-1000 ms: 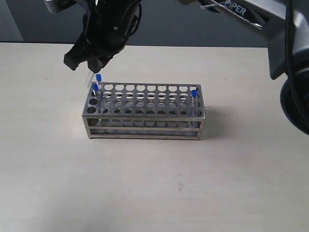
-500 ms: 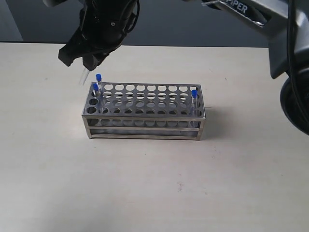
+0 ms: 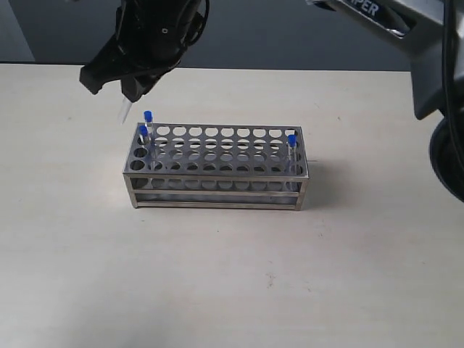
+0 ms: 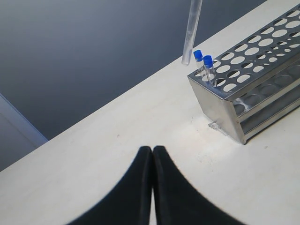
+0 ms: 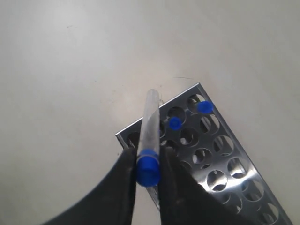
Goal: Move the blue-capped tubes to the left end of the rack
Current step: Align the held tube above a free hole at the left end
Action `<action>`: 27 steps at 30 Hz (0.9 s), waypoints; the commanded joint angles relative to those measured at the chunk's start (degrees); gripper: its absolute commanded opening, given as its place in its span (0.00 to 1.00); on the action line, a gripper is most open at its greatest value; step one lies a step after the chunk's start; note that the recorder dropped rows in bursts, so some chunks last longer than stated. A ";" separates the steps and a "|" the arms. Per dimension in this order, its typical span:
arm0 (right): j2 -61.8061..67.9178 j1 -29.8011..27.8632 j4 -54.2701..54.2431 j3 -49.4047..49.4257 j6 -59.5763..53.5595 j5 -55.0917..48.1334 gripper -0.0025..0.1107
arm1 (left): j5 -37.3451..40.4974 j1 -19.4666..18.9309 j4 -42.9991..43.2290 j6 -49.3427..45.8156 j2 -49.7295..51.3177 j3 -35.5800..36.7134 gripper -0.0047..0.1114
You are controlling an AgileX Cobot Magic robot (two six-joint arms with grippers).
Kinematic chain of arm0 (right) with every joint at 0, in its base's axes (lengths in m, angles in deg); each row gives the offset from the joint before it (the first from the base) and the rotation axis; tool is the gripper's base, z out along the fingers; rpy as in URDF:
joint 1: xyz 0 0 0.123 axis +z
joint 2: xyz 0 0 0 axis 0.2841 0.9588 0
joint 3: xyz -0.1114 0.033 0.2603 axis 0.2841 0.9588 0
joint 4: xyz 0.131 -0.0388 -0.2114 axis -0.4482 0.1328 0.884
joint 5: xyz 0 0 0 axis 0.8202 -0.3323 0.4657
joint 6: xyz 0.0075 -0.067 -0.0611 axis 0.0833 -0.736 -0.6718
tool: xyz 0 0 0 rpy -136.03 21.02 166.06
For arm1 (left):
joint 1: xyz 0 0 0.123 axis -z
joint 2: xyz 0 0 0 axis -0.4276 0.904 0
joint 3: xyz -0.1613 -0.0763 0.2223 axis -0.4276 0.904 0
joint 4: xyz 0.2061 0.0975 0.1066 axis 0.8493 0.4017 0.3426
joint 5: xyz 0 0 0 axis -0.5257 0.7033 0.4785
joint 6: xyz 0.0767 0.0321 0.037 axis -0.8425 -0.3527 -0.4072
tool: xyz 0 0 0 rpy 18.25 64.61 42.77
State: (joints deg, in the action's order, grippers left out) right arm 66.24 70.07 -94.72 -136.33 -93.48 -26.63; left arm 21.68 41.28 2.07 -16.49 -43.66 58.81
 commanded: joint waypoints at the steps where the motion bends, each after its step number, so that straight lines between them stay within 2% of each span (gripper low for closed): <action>1: -1.88 1.35 0.24 -0.27 0.85 -0.14 0.02 | -0.33 0.22 -0.79 0.28 0.20 -0.30 0.05; 8: -2.00 1.36 9.18 -0.27 3.33 -0.14 0.02 | -0.33 0.22 -0.79 0.28 0.20 -0.30 0.05; 11: -2.00 1.36 10.07 -0.27 -0.65 -0.14 0.02 | -0.33 0.22 -0.79 0.28 0.20 -0.30 0.05; 27: -2.00 3.29 2.75 1.86 -3.62 -0.14 0.02 | -0.29 0.22 -0.89 0.28 0.20 -0.30 0.05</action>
State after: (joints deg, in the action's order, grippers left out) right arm 64.91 73.04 -90.65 -135.57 -96.33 -26.63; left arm 21.68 41.28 2.07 -16.49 -43.66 58.81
